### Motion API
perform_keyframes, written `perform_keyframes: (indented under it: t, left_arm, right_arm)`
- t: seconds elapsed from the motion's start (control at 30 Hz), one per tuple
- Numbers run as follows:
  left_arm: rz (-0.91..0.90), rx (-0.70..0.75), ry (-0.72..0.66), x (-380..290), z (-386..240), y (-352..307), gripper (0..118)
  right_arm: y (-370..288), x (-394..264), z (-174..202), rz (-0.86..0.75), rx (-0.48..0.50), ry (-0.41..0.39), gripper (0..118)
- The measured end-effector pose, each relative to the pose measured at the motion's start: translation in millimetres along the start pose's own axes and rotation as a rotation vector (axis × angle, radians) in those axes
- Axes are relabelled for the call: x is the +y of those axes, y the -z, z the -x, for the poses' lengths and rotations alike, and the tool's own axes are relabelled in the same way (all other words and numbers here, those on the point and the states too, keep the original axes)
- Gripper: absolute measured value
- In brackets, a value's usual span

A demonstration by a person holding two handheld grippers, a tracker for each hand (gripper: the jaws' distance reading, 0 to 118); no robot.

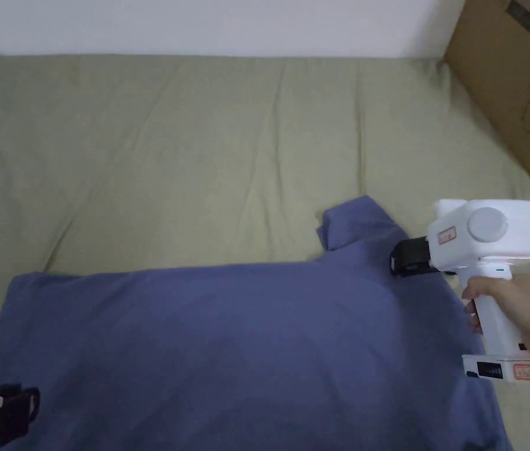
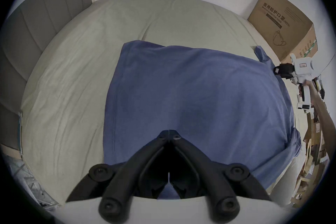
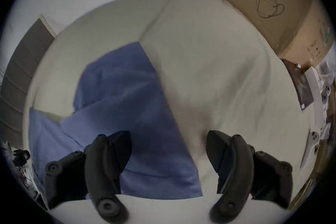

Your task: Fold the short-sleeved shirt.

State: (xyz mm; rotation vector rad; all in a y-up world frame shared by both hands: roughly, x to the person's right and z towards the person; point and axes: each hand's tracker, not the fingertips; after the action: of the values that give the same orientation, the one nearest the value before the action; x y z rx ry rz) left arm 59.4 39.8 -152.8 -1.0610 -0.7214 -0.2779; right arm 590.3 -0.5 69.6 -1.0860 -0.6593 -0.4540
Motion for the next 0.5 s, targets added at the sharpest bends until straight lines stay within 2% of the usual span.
perform_keyframes:
  t: [0.1, 0.13, 0.2, 0.23, 0.27, 0.3, 0.5]
  left_arm:
    - [0.005, 0.015, 0.014, 2.1, -4.7, -1.1, 0]
    - [0.006, 0.016, 0.020, 3.2, -5.3, -1.7, 0]
    - [0.004, 0.006, 0.027, 4.9, -4.3, -2.5, 0]
    - [0.003, 0.002, 0.026, 5.5, -4.5, -2.5, 0]
    - [0.001, 0.004, 0.023, 6.2, -5.1, -2.7, 0]
    - [-0.001, 0.004, 0.022, 7.5, -3.0, -3.3, 0]
    - [-0.034, 0.002, 0.002, 27.8, 4.4, -3.3, 0]
  right_arm:
    - [6.4, -2.3, -4.2, -0.018, 0.024, 0.028, 84]
    - [2.9, -2.9, -2.9, -0.032, 0.026, 0.023, 79]
    - [-5.2, -3.3, -0.5, -0.060, -0.009, 0.009, 38]
    - [-9.6, -3.7, -2.1, -0.070, 0.009, 0.011, 13]
    - [-10.6, -3.0, -3.5, -0.069, 0.079, 0.037, 0]
    - [-13.5, -2.2, -2.4, -0.057, 0.070, 0.062, 0]
    - [-26.1, -3.5, 2.0, -0.073, 0.079, 0.047, 0]
